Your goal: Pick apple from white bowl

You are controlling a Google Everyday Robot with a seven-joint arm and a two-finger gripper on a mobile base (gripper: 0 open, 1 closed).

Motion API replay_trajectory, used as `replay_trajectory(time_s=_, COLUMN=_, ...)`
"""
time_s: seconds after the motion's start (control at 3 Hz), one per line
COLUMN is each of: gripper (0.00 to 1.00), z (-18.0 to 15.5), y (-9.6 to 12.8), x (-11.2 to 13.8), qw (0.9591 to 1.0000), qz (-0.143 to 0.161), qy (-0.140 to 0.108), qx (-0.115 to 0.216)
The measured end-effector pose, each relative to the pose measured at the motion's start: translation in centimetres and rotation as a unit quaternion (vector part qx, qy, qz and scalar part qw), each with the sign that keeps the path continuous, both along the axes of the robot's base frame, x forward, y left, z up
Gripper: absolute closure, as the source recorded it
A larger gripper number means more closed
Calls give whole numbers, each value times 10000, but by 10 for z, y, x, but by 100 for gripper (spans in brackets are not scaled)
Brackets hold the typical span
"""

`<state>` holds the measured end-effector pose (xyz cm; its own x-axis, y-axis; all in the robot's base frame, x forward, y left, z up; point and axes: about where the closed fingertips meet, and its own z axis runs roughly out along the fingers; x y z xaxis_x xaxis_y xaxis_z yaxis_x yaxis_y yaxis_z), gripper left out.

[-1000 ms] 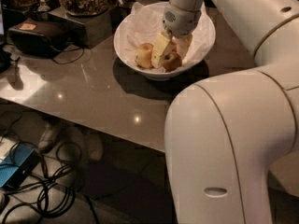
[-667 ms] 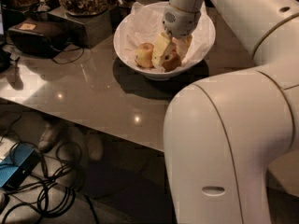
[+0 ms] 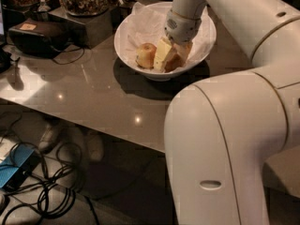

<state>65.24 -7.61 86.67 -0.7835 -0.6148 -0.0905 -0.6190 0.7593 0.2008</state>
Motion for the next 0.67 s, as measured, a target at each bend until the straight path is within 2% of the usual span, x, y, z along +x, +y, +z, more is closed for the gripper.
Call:
replay_trajectory(time_s=0.33, gripper=37, z=-15, y=-4, x=0, qw=9999, qz=8, qy=143, qx=53)
replay_trajectory(time_s=0.67, gripper=54, z=-17, y=0, x=10, qw=9999, qz=-26, qy=-12, qx=100)
